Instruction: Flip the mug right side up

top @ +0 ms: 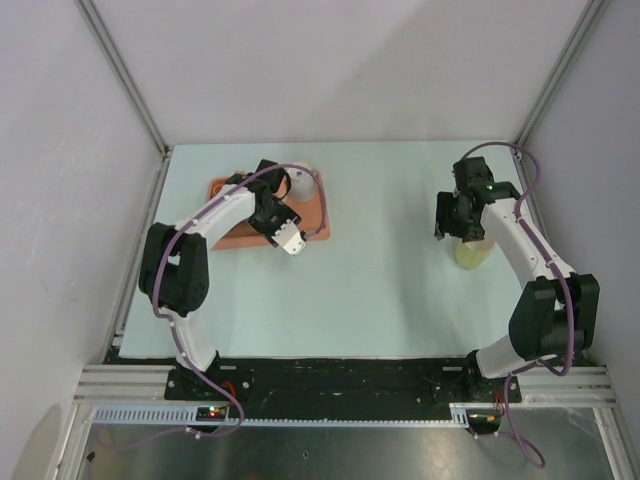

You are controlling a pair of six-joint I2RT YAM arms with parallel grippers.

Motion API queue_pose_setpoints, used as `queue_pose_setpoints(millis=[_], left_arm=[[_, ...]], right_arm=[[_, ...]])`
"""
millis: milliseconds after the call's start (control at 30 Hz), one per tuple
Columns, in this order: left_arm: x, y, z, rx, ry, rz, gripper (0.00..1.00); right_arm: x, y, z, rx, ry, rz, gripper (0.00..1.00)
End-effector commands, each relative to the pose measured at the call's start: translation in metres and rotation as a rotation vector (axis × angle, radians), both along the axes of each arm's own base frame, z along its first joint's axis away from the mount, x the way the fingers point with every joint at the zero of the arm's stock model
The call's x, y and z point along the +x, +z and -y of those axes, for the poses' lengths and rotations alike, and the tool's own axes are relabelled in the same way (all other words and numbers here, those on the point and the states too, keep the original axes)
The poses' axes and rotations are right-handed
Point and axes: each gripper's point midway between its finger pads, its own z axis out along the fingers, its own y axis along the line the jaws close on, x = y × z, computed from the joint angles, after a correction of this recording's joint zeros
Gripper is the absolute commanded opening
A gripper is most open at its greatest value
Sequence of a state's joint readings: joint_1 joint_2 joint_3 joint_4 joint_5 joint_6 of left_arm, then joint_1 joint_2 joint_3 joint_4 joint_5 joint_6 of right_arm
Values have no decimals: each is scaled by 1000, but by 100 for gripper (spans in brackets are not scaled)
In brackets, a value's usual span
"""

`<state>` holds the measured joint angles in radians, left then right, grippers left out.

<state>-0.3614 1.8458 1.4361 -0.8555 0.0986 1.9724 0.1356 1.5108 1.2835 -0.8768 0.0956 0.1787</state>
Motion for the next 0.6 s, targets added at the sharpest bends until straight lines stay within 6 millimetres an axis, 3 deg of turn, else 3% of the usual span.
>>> queue_pose_setpoints(millis=[0, 200, 367, 567], left_arm=[[12, 1, 10, 114, -355, 59, 56], [20, -9, 17, 127, -405, 56, 52], [22, -19, 18, 154, -424, 53, 42], [30, -15, 19, 158, -424, 83, 4]], right_arm=[[-3, 0, -1, 4, 17, -5, 66], [-4, -4, -6, 33, 27, -9, 66], [-5, -4, -9, 45, 35, -10, 66], [-6, 0, -9, 49, 43, 2, 66]])
